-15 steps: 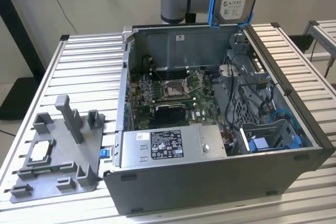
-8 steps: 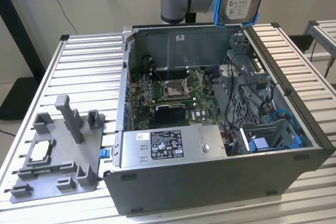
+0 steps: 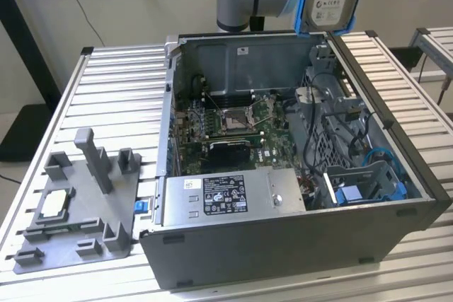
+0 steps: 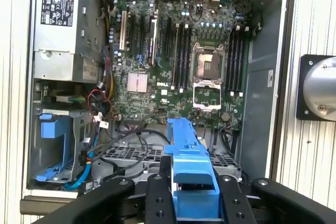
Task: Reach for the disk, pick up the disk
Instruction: 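Pick up the disk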
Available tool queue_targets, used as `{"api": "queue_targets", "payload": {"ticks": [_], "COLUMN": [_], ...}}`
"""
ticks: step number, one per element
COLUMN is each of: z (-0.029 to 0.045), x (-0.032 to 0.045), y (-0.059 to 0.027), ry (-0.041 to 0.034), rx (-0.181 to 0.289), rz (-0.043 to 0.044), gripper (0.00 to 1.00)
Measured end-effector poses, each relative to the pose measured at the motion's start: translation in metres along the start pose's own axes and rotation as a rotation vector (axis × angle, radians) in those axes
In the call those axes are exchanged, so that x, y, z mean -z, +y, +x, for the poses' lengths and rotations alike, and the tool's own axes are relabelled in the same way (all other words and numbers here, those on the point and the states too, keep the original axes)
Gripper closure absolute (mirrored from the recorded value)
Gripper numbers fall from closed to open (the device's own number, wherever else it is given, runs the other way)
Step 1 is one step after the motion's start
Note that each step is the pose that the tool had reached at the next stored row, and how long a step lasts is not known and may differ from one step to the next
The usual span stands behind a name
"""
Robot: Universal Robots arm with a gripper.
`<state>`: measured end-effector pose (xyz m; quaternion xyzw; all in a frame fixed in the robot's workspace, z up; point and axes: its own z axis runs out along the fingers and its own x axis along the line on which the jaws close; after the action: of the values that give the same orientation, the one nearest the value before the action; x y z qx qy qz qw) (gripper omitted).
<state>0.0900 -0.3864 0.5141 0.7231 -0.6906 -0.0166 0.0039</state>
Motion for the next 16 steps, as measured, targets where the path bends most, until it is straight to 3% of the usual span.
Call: {"api": "queue_targets", "payload": {"ticks": [10,16], "z": [0.0006,0.008], "x": [0.0,0.0001], "y": [0.0001,0.0004], "ry": [0.0001,0.0001], "rx": [0.0,0.0], "rz": [0.0,0.0], "gripper": [1.0,1.0]}}
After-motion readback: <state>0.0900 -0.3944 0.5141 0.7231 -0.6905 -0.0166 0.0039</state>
